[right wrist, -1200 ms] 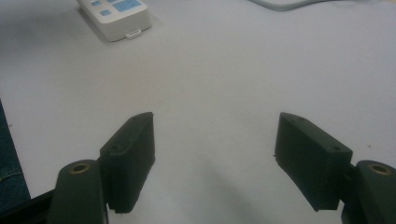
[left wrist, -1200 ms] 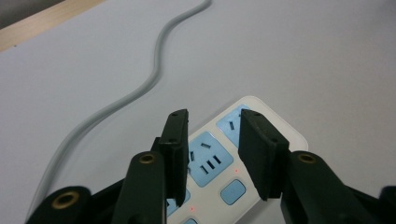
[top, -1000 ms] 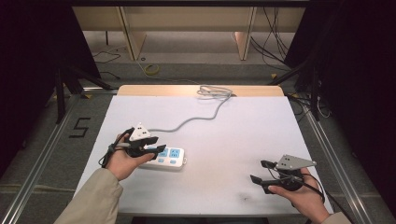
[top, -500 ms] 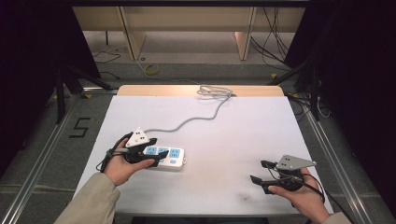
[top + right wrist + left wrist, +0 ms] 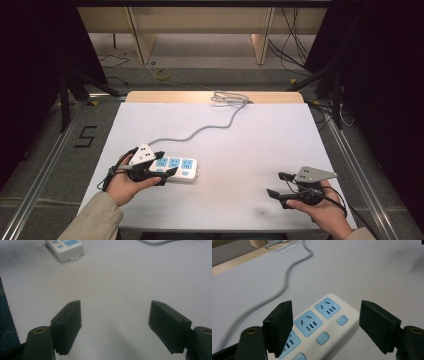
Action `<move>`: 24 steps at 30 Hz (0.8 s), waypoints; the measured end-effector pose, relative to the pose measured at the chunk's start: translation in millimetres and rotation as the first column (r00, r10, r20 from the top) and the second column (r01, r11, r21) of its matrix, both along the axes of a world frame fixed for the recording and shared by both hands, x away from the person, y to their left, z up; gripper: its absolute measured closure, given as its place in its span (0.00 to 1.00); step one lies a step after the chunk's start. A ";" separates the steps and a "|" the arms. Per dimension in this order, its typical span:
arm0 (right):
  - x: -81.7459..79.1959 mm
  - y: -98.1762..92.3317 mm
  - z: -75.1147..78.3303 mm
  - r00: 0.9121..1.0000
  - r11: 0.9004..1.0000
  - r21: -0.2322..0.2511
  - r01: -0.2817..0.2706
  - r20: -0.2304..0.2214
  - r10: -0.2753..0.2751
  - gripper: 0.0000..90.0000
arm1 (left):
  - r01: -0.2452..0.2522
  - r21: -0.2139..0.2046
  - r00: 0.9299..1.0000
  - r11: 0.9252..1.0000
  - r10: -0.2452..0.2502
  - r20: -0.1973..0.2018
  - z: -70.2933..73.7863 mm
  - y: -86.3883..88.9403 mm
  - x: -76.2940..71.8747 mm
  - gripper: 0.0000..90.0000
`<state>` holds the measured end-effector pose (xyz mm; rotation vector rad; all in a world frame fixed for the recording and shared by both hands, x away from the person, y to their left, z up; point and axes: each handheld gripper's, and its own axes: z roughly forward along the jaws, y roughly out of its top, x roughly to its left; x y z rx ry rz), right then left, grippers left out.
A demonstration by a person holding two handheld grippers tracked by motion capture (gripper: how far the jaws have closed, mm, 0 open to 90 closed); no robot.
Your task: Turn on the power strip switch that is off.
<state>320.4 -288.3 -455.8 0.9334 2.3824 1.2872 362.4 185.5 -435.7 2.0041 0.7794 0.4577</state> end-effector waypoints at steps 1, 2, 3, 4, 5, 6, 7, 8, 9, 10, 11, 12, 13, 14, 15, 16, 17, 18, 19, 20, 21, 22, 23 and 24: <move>-0.1 0.1 0.1 1.000 1.000 0.000 -0.001 0.001 0.001 0.30 | 0.004 0.005 1.000 1.000 -0.004 0.002 0.0 0.7 -0.8 0.30; -0.2 0.3 0.0 1.000 1.000 0.002 -0.003 -0.002 0.003 0.29 | 0.005 0.001 1.000 1.000 -0.005 0.002 -0.4 0.8 -1.9 0.29; -0.1 0.3 -0.2 1.000 1.000 0.001 -0.003 -0.004 0.003 0.29 | 0.007 0.007 1.000 1.000 -0.007 0.008 -1.1 1.6 -4.0 0.29; -0.1 0.4 -0.2 1.000 1.000 -0.001 -0.004 -0.006 0.004 0.29 | 0.006 0.005 1.000 1.000 -0.006 0.010 -1.7 1.8 -5.3 0.29; -0.1 0.4 -0.3 1.000 1.000 -0.002 -0.006 -0.007 0.006 0.29 | 0.006 0.005 1.000 1.000 -0.006 0.010 -1.7 1.8 -5.3 0.29; -0.1 0.4 -0.3 1.000 1.000 -0.002 -0.007 -0.006 0.007 0.29 | 0.008 0.005 1.000 1.000 -0.008 0.009 -2.1 2.2 -6.5 0.29; -0.2 0.5 -0.3 1.000 1.000 0.000 -0.007 -0.005 0.007 0.29 | 0.012 0.011 1.000 1.000 -0.012 0.010 -3.0 3.7 -9.2 0.29; -0.3 0.3 -0.2 1.000 1.000 -0.001 -0.006 -0.006 0.006 0.29 | 0.011 0.013 1.000 1.000 -0.011 0.010 -3.5 4.6 -10.7 0.29; -0.3 0.2 -0.3 1.000 1.000 -0.001 -0.007 -0.006 0.007 0.28 | 0.010 0.013 1.000 1.000 -0.010 0.012 -4.2 5.5 -12.0 0.29; -0.2 0.1 -0.4 1.000 1.000 -0.001 -0.006 -0.008 0.006 0.28 | 0.013 0.016 1.000 1.000 -0.013 0.009 -4.9 6.7 -13.1 0.28; -0.1 0.1 -0.5 1.000 1.000 -0.002 -0.007 -0.009 0.006 0.28 | 0.013 0.016 1.000 1.000 -0.013 0.005 -5.9 7.7 -14.6 0.28; -0.1 0.1 -0.6 1.000 1.000 -0.003 -0.007 -0.008 0.007 0.28 | 0.013 0.016 1.000 1.000 -0.013 0.005 -5.9 7.7 -14.6 0.28; -0.1 0.1 -0.6 1.000 1.000 -0.003 -0.006 -0.008 0.006 0.28 | 0.017 0.021 1.000 1.000 -0.017 0.002 -6.7 8.9 -15.8 0.28; 0.0 0.0 -0.6 1.000 1.000 -0.002 -0.006 -0.008 0.006 0.28 | 0.017 0.027 1.000 0.999 -0.017 -0.004 -8.6 11.2 -18.3 0.28; 0.0 0.0 -0.6 1.000 1.000 -0.002 -0.005 -0.008 0.005 0.28 | 0.018 0.030 1.000 0.999 -0.018 -0.009 -9.3 12.5 -19.7 0.28; -0.1 0.0 -0.6 1.000 1.000 -0.004 -0.004 -0.010 0.003 0.28 | 0.018 0.031 1.000 0.999 -0.017 -0.013 -10.1 13.8 -21.0 0.28; 0.0 0.0 -0.6 1.000 1.000 -0.002 -0.003 -0.008 0.003 0.28 | 0.018 0.034 1.000 0.999 -0.017 -0.012 -10.8 15.2 -22.1 0.28; -0.2 0.0 -0.5 1.000 1.000 -0.002 -0.001 -0.011 0.001 0.28 | 0.017 0.037 1.000 0.999 -0.016 -0.015 -11.3 16.7 -23.3 0.28; 0.0 -0.1 -0.6 1.000 1.000 -0.003 -0.001 -0.010 0.001 0.28 | 0.017 0.037 1.000 0.999 -0.016 -0.015 -11.3 16.7 -23.3 0.28; 0.2 -0.2 -0.8 1.000 1.000 -0.003 -0.002 -0.009 0.002 0.28 | 0.011 0.040 1.000 0.999 -0.010 -0.021 -12.6 20.0 -25.5 0.27; 0.3 -0.1 -1.1 1.000 1.000 -0.002 -0.004 -0.008 0.004 0.28 | 0.011 0.040 1.000 0.999 -0.010 -0.021 -12.6 20.0 -25.5 0.27; 0.5 -0.1 -1.3 1.000 1.000 -0.002 -0.006 -0.006 0.006 0.28 | 0.007 0.044 1.000 0.999 -0.006 -0.023 -13.1 21.7 -26.2 0.27; 0.3 0.1 -1.3 1.000 1.000 -0.002 -0.005 -0.009 0.005 0.28 | 0.002 0.044 1.000 0.999 -0.001 -0.024 -13.8 23.0 -27.0 0.27; 0.3 0.1 -1.3 1.000 1.000 -0.002 -0.005 -0.009 0.005 0.28 | 0.001 0.047 1.000 0.999 0.000 -0.025 -14.0 24.6 -27.6 0.27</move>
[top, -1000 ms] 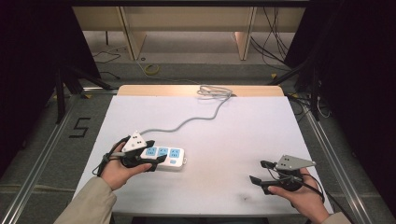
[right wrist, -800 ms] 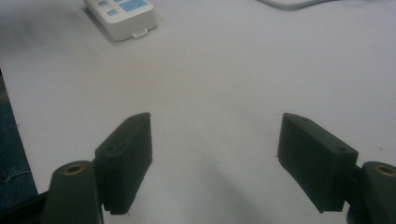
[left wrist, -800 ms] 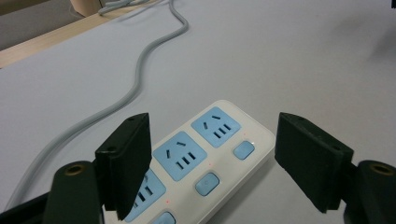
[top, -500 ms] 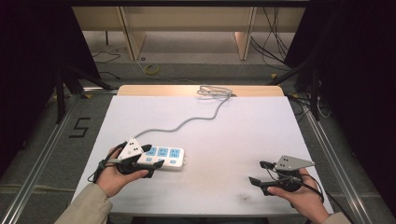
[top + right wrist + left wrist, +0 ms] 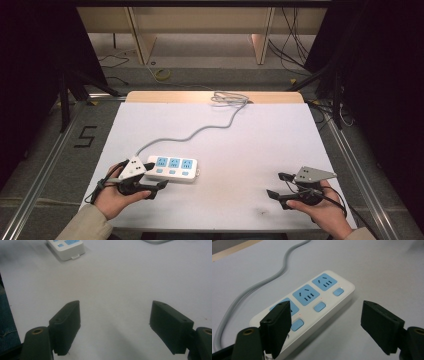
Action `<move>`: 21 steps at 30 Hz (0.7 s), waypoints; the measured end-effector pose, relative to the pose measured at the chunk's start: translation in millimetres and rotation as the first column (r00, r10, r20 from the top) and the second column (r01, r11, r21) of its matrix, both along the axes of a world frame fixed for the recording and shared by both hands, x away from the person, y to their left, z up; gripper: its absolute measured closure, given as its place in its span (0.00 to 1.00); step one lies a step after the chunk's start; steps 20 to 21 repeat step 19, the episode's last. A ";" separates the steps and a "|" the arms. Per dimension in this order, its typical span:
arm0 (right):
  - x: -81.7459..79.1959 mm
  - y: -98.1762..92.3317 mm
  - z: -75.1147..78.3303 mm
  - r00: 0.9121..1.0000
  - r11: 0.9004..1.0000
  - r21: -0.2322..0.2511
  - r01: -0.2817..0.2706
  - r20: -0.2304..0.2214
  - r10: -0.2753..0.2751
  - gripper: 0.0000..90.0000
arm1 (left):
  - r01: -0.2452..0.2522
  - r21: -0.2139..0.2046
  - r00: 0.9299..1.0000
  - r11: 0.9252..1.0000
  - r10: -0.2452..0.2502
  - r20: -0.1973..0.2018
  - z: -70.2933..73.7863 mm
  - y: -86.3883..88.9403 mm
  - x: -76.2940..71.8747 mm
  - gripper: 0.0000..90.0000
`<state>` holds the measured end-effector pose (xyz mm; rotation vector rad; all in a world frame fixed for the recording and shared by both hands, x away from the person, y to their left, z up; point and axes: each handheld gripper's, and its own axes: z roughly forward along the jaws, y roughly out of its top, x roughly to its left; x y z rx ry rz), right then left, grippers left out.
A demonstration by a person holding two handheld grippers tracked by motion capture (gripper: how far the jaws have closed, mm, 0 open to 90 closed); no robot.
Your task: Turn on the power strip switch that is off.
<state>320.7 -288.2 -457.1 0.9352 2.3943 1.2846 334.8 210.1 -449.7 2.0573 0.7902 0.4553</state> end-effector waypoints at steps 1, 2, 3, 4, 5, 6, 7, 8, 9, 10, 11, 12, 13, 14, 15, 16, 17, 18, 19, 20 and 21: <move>0.0 0.1 -0.1 1.000 1.000 0.000 -0.001 0.000 0.001 0.28 | -0.005 -0.004 1.000 1.000 0.005 -0.002 -0.5 0.8 -0.9 0.26; 0.0 0.1 -0.1 1.000 1.000 0.000 -0.001 0.000 0.001 0.28 | -0.008 -0.001 1.000 1.000 0.008 -0.003 -1.0 2.7 -2.0 0.26; 0.0 0.0 -0.2 1.000 1.000 -0.001 -0.001 0.000 0.001 0.28 | -0.007 0.004 1.000 1.000 0.007 -0.003 -1.2 3.6 -2.2 0.25; 0.1 0.0 -0.3 1.000 1.000 -0.001 -0.002 -0.001 0.002 0.28 | -0.009 0.006 1.000 1.000 0.009 -0.002 -1.4 3.9 -2.5 0.25; 0.1 -0.2 -0.2 1.000 1.000 -0.004 -0.002 -0.003 0.002 0.28 | -0.012 0.004 1.000 1.000 0.012 -0.003 -1.4 4.0 -2.6 0.25; 0.3 -0.2 -0.3 1.000 1.000 -0.004 -0.003 -0.002 0.003 0.28 | -0.012 0.004 1.000 1.000 0.012 -0.003 -1.4 4.0 -2.6 0.25; 0.5 -0.3 -0.4 1.000 1.000 -0.005 -0.003 -0.003 0.003 0.28 | -0.011 0.005 1.000 1.000 0.011 -0.002 -1.3 4.1 -2.6 0.24; 0.8 -0.4 -0.5 1.000 1.000 -0.006 -0.003 -0.004 0.003 0.28 | -0.009 0.005 1.000 1.000 0.009 -0.002 -1.4 3.8 -2.5 0.24; 0.9 -0.5 -0.6 1.000 1.000 -0.006 -0.003 -0.004 0.003 0.28 | -0.008 0.008 1.000 1.000 0.008 0.000 -1.7 3.0 -2.4 0.24; 0.9 -0.5 -0.6 1.000 1.000 -0.005 -0.003 -0.004 0.003 0.27 | -0.008 0.008 1.000 1.000 0.008 0.000 -1.7 3.0 -2.4 0.24; 0.9 -0.6 -0.5 1.000 1.000 -0.005 -0.003 -0.003 0.003 0.27 | -0.008 0.008 1.000 1.000 0.008 -0.003 -2.0 2.1 -2.3 0.23; 0.8 -0.7 -0.6 1.000 1.000 -0.005 -0.003 -0.003 0.003 0.28 | -0.007 0.011 1.000 1.000 0.007 -0.003 -2.2 1.9 -2.0 0.23; 0.9 -0.9 -0.7 1.000 1.000 -0.006 -0.002 -0.002 0.002 0.28 | -0.007 0.011 1.000 1.000 0.007 -0.003 -2.2 1.9 -2.0 0.23; 0.9 -0.9 -0.7 1.000 1.000 -0.006 -0.002 -0.003 0.002 0.28 | -0.007 0.013 1.000 1.000 0.007 -0.003 -2.3 1.6 -1.9 0.23; 0.8 -1.0 -0.7 1.000 1.000 -0.006 -0.002 -0.004 0.002 0.27 | -0.004 0.017 1.000 1.000 0.005 -0.008 -2.5 1.1 -1.9 0.23; 0.8 -1.0 -0.6 1.000 1.000 -0.006 -0.002 -0.003 0.002 0.28 | -0.004 0.013 1.000 1.000 0.005 -0.011 -2.4 0.4 -2.1 0.23; 0.8 -1.0 -0.4 1.000 1.000 -0.005 -0.001 -0.003 0.001 0.28 | -0.003 0.003 1.000 1.000 0.003 -0.017 -2.2 -0.7 -2.3 0.23; 0.7 -1.1 -0.3 1.000 1.000 -0.006 0.001 -0.002 -0.001 0.28 | -0.002 -0.006 1.000 1.000 0.002 -0.020 -1.7 -2.9 -2.3 0.22; 0.7 -1.1 -0.3 1.000 1.000 -0.007 0.002 -0.001 -0.002 0.28 | -0.002 -0.006 1.000 1.000 0.002 -0.020 -1.7 -2.9 -2.3 0.22; 0.7 -1.1 -0.3 1.000 1.000 -0.007 0.002 -0.001 -0.002 0.28 | -0.002 -0.006 1.000 1.000 0.002 -0.020 -1.7 -2.9 -2.3 0.22; 0.7 -1.1 -0.3 1.000 1.000 -0.007 0.002 -0.001 -0.002 0.28 | -0.002 -0.006 1.000 1.000 0.002 -0.020 -1.7 -2.9 -2.3 0.22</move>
